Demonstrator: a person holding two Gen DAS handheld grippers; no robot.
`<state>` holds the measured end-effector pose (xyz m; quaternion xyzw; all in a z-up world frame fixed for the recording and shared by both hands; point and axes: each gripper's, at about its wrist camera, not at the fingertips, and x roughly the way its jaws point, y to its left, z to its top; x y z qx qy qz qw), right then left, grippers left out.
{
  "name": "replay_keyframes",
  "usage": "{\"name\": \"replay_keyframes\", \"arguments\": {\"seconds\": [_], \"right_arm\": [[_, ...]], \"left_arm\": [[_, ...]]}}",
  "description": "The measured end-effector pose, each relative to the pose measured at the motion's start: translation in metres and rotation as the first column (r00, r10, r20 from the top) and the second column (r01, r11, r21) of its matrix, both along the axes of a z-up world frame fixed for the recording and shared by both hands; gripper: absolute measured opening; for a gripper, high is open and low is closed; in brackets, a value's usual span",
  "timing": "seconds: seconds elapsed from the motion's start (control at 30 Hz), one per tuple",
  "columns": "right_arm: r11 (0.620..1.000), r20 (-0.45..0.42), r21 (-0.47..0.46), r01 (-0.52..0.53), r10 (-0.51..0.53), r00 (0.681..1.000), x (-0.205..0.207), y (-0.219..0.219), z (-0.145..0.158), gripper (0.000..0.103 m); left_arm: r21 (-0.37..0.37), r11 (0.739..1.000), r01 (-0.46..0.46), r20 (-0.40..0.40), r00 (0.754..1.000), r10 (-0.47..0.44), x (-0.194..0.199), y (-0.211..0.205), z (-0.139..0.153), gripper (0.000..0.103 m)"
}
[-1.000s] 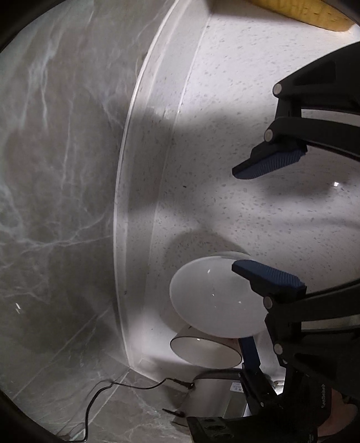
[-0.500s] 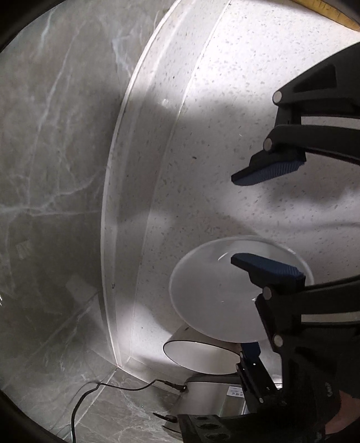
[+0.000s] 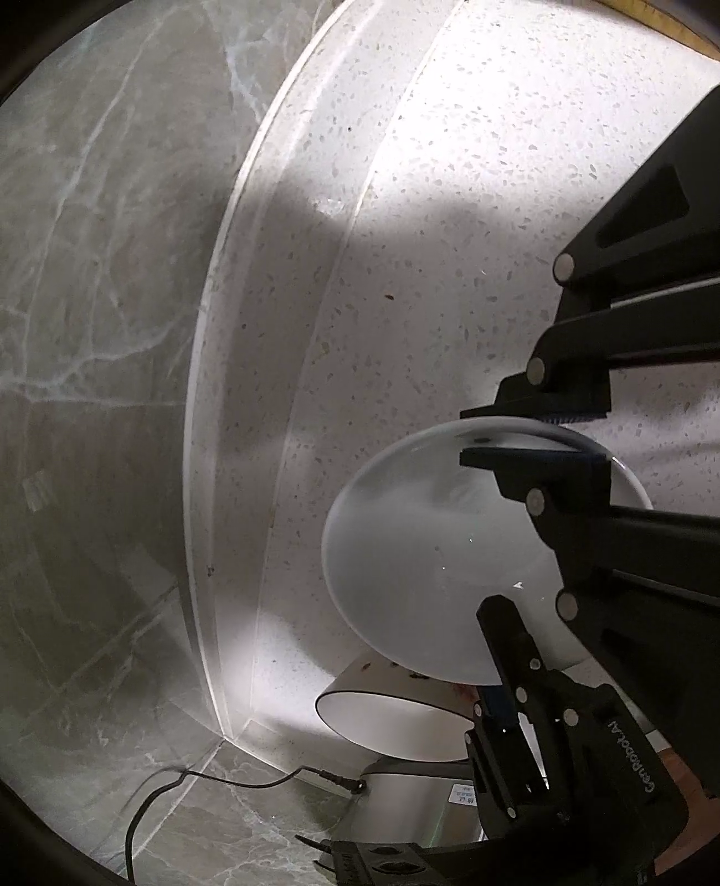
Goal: Organize plates and bowls
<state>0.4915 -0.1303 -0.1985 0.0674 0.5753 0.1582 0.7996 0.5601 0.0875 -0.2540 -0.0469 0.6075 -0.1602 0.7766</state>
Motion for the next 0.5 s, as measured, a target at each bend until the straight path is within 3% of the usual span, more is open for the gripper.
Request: {"name": "replay_keyframes", "arguments": {"seconds": [0.5], "right_arm": [[1.0,0.058,-0.003,-0.001,0.001,0.998,-0.018,0.008,0.036,0.008]], "left_arm": [[-0.044,0.999,0.006,0.037,0.999,-0.004,-0.03,0.018,0.041,0.013]]}}
